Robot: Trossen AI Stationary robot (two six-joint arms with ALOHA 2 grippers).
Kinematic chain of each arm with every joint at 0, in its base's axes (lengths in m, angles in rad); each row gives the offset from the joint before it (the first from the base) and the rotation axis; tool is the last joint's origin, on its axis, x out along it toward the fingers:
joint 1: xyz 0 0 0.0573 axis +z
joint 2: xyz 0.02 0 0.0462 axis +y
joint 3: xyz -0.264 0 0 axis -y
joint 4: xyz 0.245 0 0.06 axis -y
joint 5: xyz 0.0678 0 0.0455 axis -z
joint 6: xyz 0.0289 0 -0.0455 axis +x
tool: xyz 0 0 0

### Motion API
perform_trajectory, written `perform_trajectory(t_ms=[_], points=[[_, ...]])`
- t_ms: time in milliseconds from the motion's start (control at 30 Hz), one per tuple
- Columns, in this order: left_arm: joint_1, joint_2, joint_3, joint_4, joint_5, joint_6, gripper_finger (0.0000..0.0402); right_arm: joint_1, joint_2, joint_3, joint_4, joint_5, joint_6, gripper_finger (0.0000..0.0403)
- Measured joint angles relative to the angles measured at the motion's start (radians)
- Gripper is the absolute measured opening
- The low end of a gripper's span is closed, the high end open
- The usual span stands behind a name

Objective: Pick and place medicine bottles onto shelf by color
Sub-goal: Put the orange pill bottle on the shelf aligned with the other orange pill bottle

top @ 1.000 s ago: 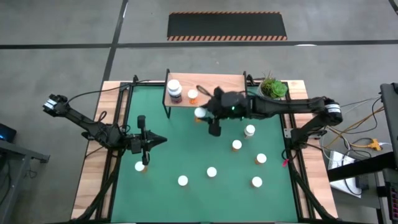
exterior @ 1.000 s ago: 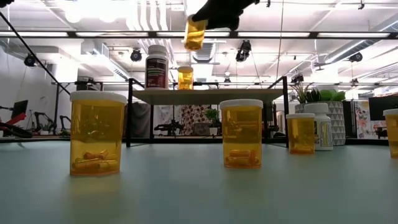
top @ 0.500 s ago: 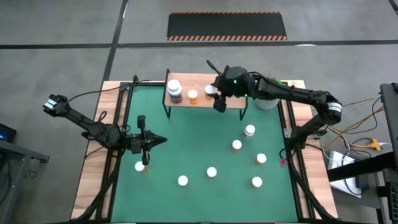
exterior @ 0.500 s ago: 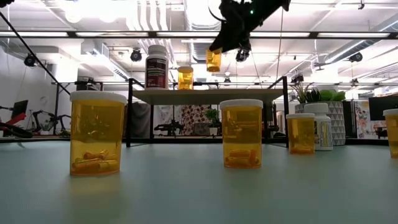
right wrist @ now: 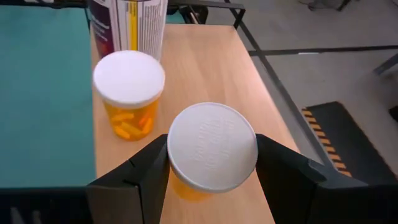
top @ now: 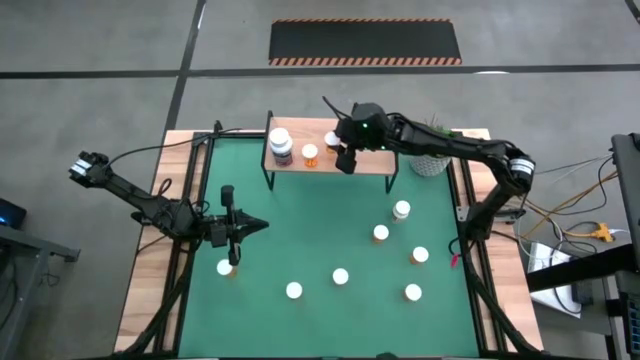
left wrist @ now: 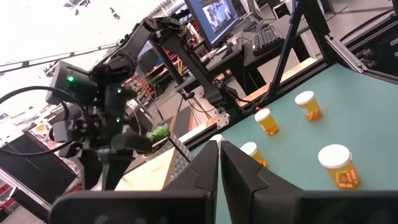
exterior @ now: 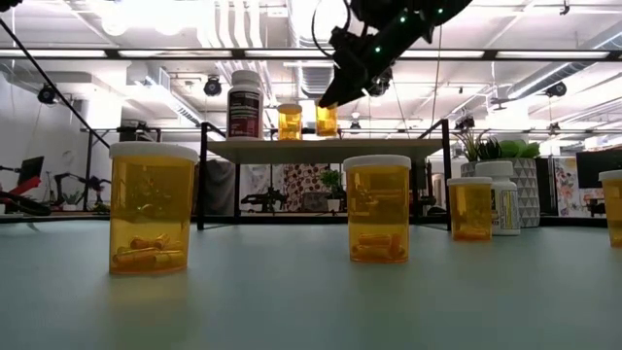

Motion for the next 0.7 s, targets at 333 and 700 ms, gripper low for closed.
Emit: perform_trajectory(t_ms=[333, 700], points=[[0.000, 0.000, 0.000, 0.000, 0.000, 0.000, 0.0002, -0.023, 0.067, 0.058, 0.011, 0.000, -0.014, 0.0203], [0.000, 0.000, 0.000, 0.000, 0.000, 0.000, 0.0002, -0.037, 0.088, 0.068, 0.012, 0.001, 0.065, 0.0203]])
